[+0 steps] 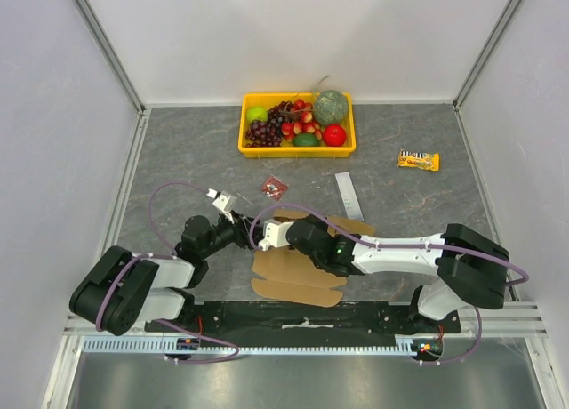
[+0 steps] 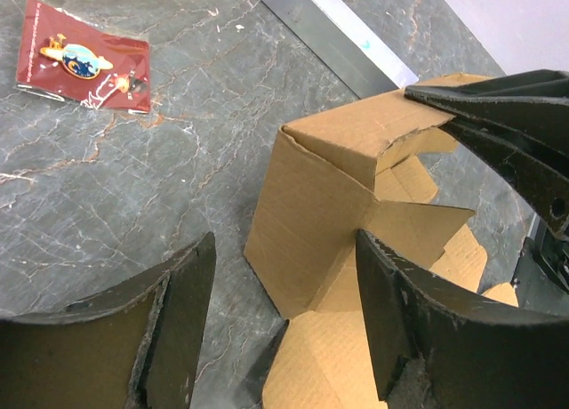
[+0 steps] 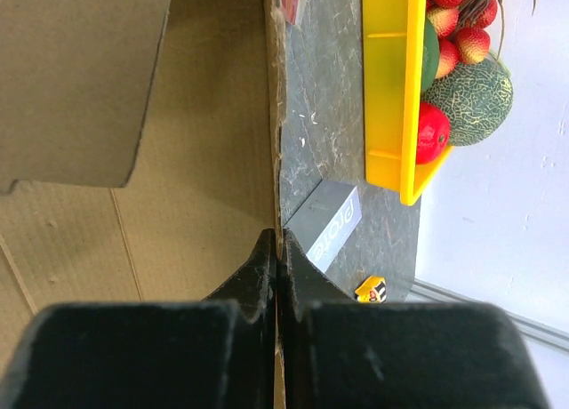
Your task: Fold the paper box
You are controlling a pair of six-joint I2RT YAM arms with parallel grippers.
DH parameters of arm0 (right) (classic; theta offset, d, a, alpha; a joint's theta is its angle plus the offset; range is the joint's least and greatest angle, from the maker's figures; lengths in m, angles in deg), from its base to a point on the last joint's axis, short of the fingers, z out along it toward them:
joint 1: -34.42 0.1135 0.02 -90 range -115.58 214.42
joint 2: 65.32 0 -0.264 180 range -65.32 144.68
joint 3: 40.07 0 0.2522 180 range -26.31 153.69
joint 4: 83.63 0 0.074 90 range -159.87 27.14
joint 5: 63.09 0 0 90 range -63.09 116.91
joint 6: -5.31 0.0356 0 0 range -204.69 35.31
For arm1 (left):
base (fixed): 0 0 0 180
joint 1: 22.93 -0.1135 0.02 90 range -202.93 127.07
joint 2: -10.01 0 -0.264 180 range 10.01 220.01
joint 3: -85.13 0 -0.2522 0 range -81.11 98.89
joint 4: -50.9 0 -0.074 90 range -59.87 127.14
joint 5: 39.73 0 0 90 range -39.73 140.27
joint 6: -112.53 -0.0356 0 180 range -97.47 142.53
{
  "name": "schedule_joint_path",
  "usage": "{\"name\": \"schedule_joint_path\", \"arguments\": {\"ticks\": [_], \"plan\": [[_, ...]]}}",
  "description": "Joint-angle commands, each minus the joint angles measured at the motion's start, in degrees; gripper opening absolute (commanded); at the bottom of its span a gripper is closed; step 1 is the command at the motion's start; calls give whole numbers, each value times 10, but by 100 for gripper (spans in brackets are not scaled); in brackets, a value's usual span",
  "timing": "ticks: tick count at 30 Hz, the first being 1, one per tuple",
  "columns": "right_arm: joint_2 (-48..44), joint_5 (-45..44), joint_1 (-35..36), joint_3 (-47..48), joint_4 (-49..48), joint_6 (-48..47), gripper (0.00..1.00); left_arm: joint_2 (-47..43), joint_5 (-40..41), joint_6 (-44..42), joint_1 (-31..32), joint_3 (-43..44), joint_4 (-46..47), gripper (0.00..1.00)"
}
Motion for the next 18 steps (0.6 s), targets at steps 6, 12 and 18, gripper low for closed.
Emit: {"name": "schedule_joint_path", "arguments": {"ticks": [6,12,18], "plan": [[-3,12,-15,9,-27,-6,0,-5,-12,-13,6,-26,84,70],[-6,26,-20,19,-27,-9,0,0,-33,-22,8,-14,99,71],[4,31,-21,33,-27,-29,0,37,-39,-28,13,-1,123,71]]}}
